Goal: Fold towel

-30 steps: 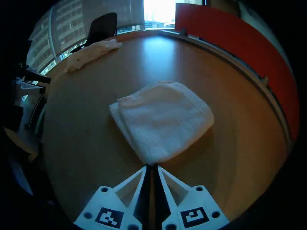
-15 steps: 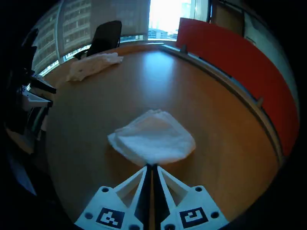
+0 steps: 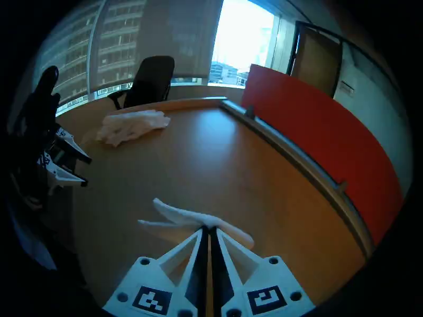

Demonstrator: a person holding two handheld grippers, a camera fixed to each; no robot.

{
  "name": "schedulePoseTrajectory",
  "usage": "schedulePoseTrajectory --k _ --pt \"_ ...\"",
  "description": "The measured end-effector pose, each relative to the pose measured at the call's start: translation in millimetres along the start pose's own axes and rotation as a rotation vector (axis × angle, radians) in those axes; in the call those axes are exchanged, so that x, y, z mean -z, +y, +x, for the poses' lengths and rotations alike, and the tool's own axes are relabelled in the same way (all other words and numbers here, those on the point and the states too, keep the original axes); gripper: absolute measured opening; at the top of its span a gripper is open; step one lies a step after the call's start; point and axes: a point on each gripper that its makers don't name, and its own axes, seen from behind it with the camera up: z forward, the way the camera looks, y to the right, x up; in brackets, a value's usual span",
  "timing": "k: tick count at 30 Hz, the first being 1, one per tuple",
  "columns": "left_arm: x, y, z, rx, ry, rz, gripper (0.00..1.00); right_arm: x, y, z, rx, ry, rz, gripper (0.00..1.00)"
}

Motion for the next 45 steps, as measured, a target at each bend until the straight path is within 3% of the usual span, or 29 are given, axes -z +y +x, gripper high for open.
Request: schedulePoseTrajectory --k 6,19,45 --pt "0.3 5.6 4.8 -0.006 0.007 -0.018 0.95 23.5 20.5 3.0 0.001 0.005 -0.032 0.03" --pt "0.0 15.9 5.5 -0.027 0.0 -0.042 0.95 75.9 78.0 -29.3 -0.049 -0.027 -0.108 0.03" --pt "-2.1 27.0 5.8 -0.046 -0.026 -0.029 0.95 162.7 214.8 -132.8 -0.196 -0.156 -0.254 0.03"
